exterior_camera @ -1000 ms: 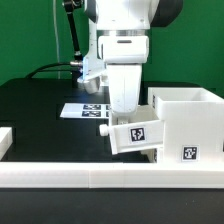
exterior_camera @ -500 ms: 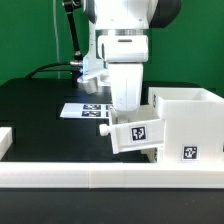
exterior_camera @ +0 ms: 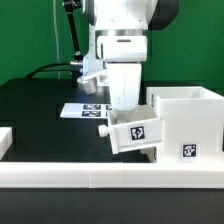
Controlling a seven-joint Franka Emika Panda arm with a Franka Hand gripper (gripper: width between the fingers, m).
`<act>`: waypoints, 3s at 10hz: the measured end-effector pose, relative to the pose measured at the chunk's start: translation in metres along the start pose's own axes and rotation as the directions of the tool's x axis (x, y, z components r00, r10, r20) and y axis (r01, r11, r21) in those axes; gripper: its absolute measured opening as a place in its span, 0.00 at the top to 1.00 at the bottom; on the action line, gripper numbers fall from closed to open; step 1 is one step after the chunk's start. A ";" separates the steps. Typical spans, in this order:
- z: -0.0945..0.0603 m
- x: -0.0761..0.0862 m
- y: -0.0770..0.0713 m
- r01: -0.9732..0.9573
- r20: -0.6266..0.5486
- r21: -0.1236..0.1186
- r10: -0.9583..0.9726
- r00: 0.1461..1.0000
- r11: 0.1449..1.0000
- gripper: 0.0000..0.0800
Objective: Assemble drawer
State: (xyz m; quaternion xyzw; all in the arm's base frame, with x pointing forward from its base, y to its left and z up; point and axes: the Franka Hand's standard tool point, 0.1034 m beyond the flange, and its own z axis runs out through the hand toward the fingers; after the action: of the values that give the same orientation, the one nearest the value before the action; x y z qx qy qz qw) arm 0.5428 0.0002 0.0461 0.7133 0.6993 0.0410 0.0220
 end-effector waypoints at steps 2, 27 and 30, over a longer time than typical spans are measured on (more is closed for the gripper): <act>0.000 0.000 0.000 0.000 0.000 0.000 0.000 1.000 1.000 0.94; -0.074 -0.041 0.023 0.075 0.104 -0.042 -0.071 0.992 0.996 0.19; -0.074 -0.054 0.022 0.079 0.096 -0.038 -0.075 0.993 0.996 0.19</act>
Offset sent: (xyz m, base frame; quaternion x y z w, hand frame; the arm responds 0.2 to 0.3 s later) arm 0.0024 0.0308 0.0136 -0.0764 0.0228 -0.0003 0.9968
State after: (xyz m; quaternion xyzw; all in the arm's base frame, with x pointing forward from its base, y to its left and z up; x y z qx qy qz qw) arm 0.5571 -0.0560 0.1198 0.6865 0.7233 0.0211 0.0714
